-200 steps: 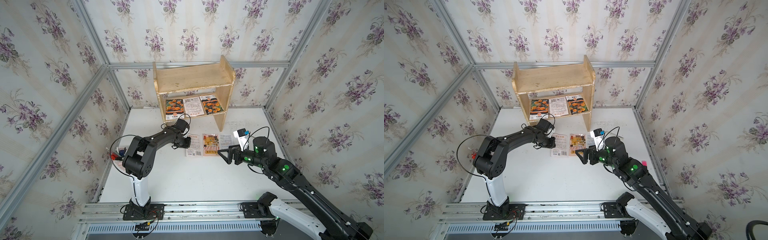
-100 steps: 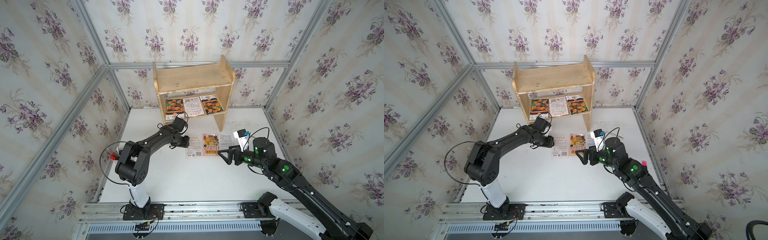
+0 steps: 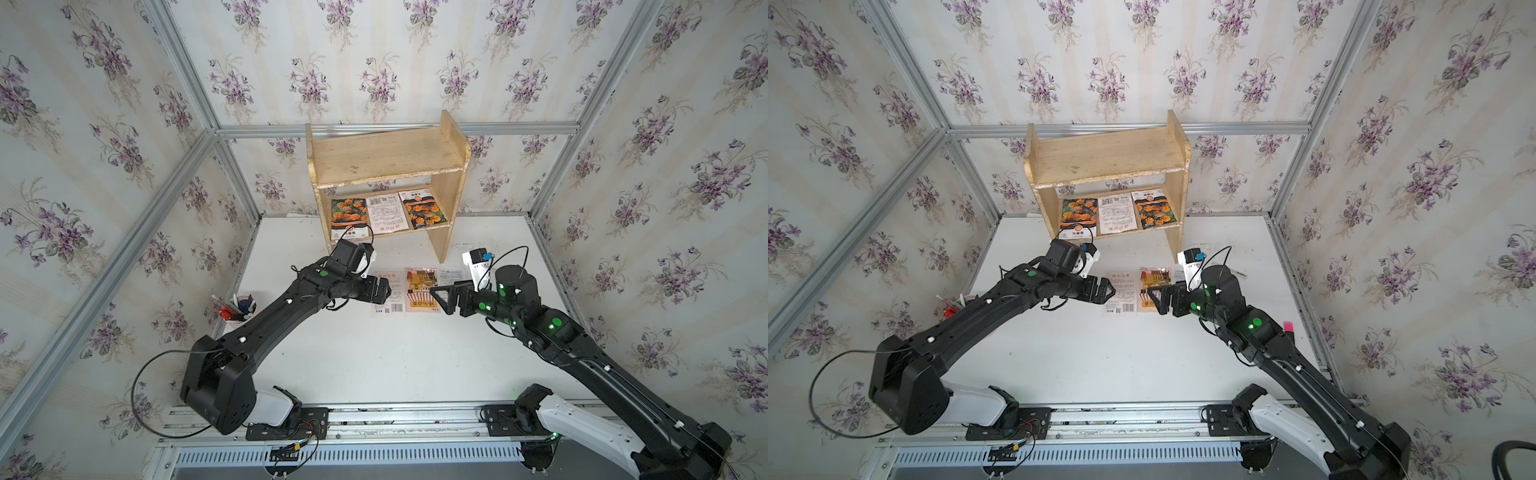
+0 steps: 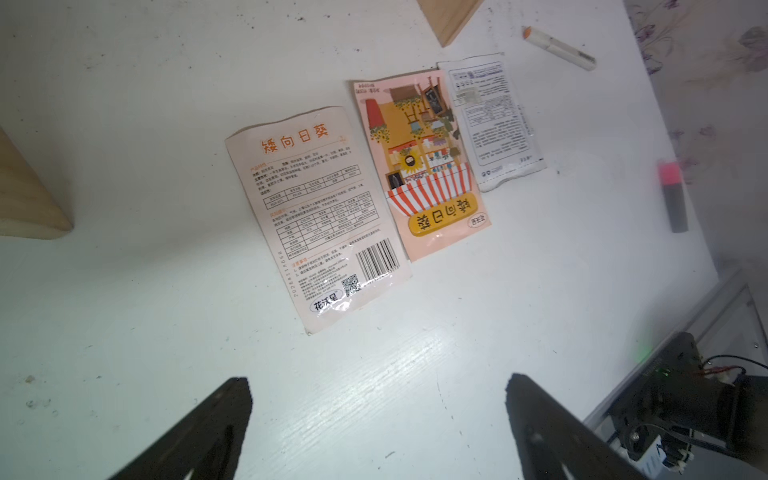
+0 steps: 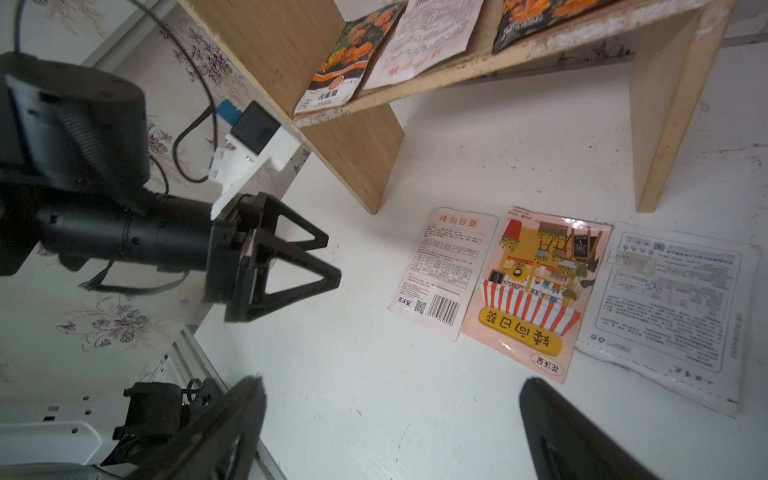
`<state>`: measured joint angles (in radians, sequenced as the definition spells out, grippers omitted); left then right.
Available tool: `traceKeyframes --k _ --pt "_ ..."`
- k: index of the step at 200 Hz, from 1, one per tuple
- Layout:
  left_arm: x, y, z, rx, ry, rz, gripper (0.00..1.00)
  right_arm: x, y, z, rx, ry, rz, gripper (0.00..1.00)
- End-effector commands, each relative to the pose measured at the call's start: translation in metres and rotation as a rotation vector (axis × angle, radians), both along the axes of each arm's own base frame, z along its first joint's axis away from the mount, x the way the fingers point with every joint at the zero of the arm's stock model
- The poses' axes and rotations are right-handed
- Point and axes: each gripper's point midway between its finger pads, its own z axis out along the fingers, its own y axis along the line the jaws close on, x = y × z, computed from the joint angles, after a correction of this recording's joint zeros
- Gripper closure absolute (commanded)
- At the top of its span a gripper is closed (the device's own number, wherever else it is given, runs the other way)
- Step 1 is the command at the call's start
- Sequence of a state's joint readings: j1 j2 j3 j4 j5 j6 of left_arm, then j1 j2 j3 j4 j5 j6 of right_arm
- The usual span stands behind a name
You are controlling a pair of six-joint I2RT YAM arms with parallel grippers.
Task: Take the seed bag off the shelf
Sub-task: Pick up the seed packet from the shelf.
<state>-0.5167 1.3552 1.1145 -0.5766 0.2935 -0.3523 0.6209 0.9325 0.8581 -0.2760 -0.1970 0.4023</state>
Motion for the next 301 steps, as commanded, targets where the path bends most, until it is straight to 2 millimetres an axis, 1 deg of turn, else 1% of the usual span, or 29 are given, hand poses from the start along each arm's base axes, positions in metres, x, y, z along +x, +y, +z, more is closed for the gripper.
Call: traceKeyframes --k 1,16,50,76,96,116,149,170,206,247,248,252,287,301 --pt "-0.014 0.003 0.019 -0.054 -0.038 -0.005 0.0 0.021 0.003 0.022 0.001 -0.112 -0.036 0.0" --pt "-0.025 0.008 0.032 -0.081 -0.074 0.001 0.0 0.034 0.005 0.028 -0.012 -0.138 -0.058 0.0" --pt "-0.046 0.023 0.059 -0.125 -0.151 0.015 0.0 0.07 0.014 0.041 -0.052 -0.212 -0.116 0.0" --pt "-0.062 0.035 0.074 -0.139 -0.202 0.029 0.0 0.097 0.025 0.048 -0.1 -0.253 -0.137 0.01" --pt "-0.072 0.043 0.085 -0.153 -0.237 0.035 0.0 0.119 0.034 0.049 -0.133 -0.266 -0.15 0.02" --pt "-0.082 0.051 0.098 -0.173 -0.283 0.044 0.0 0.137 0.042 0.044 -0.161 -0.273 -0.158 0.02" --pt "-0.095 0.06 0.116 -0.196 -0.339 0.05 0.0 0.168 0.048 0.039 -0.206 -0.296 -0.184 0.02" --pt "-0.101 0.064 0.121 -0.203 -0.354 0.053 0.0 0.187 0.049 0.037 -0.231 -0.31 -0.204 0.02" --pt "-0.108 0.071 0.124 -0.204 -0.368 0.065 0.0 0.22 0.047 0.032 -0.27 -0.313 -0.236 0.03" --pt "-0.114 0.077 0.127 -0.205 -0.381 0.079 0.0 0.243 0.056 0.018 -0.318 -0.323 -0.242 0.04" --pt "-0.114 0.078 0.127 -0.206 -0.382 0.079 0.0 0.252 0.042 0.017 -0.324 -0.317 -0.269 0.04" --pt "-0.115 0.078 0.127 -0.205 -0.383 0.079 0.0 0.257 0.037 0.015 -0.33 -0.314 -0.281 0.05" --pt "-0.119 0.082 0.128 -0.204 -0.388 0.09 0.0 0.277 0.031 0.003 -0.354 -0.321 -0.311 0.05" --pt "-0.121 0.084 0.127 -0.202 -0.387 0.094 0.0 0.285 0.028 0.002 -0.363 -0.324 -0.325 0.06"
